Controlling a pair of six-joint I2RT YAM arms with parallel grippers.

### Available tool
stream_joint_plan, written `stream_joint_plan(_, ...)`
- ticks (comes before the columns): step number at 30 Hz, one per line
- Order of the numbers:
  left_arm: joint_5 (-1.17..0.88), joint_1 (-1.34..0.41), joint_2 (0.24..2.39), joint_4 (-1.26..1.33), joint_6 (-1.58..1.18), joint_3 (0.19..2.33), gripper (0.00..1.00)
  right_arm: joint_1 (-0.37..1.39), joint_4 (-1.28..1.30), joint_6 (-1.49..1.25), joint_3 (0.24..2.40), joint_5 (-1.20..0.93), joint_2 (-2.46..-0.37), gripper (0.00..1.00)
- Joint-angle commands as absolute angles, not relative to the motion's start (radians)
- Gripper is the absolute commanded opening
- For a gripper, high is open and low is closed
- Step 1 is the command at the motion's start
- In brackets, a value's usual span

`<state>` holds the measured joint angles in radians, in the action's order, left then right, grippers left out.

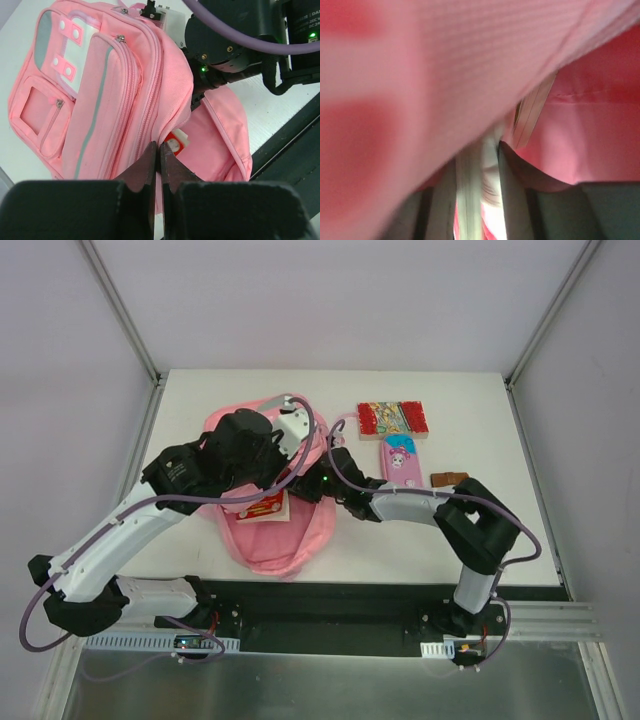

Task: Pack the student bag
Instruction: Place the book in the student bag.

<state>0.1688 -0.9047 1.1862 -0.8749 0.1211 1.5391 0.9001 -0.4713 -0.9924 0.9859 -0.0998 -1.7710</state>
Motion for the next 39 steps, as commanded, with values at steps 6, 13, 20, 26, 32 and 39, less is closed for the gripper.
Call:
stream_joint_plan(6,0.209,-0.92,1.111,-0.801,0.133,1.54,0.0,0.894,-0.418,-0.822,1.028,-0.095,-1.683,0.7)
stream_joint_plan(13,0.23,-0.92,1.112,-0.792,0.135,1.534,0.0,0.905,-0.351,-0.839,0.936,-0.127,-1.543,0.69)
stream_joint_plan(20,0.255,-0.919,1.115,-0.77,0.132,1.537,0.0,0.998,-0.273,-0.903,0.96,-0.014,-1.597,0.64)
stream_joint_plan(26,0.273,-0.92,1.121,-0.767,0.117,1.525,0.0,1.078,-0.224,-0.972,0.968,0.183,-1.634,0.6)
stream_joint_plan(32,0.298,-0.92,1.121,-0.755,0.101,1.517,0.0,1.16,-0.21,-1.005,0.98,0.38,-1.643,0.6)
stream_joint_plan(39,0.342,-0.919,1.127,-0.746,0.087,1.502,0.0,1.192,-0.337,-0.985,0.908,0.488,-1.605,0.57)
